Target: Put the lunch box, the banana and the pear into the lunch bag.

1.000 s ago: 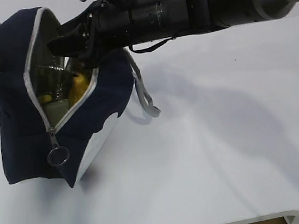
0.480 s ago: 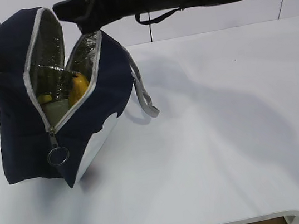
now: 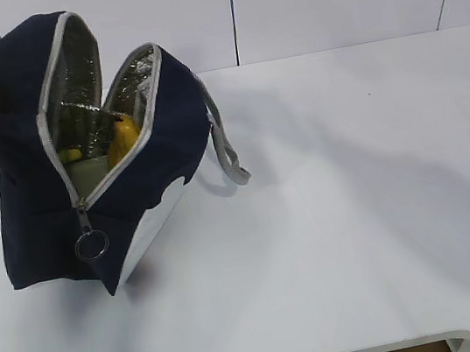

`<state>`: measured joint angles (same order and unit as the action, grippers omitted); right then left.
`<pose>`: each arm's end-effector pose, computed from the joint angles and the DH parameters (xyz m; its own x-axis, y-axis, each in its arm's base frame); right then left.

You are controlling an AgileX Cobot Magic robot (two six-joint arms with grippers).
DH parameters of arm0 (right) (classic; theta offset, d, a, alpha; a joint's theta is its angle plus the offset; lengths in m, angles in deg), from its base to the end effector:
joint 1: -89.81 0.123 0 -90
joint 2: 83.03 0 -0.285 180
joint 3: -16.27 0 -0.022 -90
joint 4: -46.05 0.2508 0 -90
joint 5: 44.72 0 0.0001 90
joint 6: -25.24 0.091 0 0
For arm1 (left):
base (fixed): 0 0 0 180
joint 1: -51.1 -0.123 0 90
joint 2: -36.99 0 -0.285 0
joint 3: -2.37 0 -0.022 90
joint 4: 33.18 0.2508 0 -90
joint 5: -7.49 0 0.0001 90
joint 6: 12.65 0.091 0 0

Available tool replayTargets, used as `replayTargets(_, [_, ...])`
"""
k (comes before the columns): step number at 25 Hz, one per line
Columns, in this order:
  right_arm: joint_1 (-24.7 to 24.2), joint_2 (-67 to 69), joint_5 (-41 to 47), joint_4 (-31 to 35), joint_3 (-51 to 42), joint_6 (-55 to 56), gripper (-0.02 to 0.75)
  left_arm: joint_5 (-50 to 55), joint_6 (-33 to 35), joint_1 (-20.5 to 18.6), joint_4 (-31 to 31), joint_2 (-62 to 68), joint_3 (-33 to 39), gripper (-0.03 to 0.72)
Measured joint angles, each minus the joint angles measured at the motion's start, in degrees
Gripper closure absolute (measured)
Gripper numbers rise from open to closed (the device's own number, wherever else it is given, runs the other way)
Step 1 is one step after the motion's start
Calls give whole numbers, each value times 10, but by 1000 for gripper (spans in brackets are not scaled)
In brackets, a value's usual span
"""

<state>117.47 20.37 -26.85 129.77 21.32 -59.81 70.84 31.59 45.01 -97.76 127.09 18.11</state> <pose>0.3437 0.2116 0.3700 -0.1390 -0.1038 -0.9848 -0.7121 0.7015 0.0266 0.2837 -0.0437 0.3160 -0.8220 -0.0784 -0.5641 0.3947 0.6356 -0.6635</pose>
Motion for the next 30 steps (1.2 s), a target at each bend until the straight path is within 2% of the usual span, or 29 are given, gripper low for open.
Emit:
replayTargets(6, [0, -52, 2, -11, -84, 60, 370, 2, 0, 0, 0, 0, 0, 703])
replayTargets(13, [-6, -57, 39, -13, -132, 176, 370, 3, 0, 0, 0, 0, 0, 703])
replayTargets(22, [-112, -57, 181, -45, -138, 290, 370, 4, 0, 0, 0, 0, 0, 703])
replayTargets(30, [-133, -9, 294, -65, -138, 356, 370, 4, 1, 0, 0, 0, 0, 703])
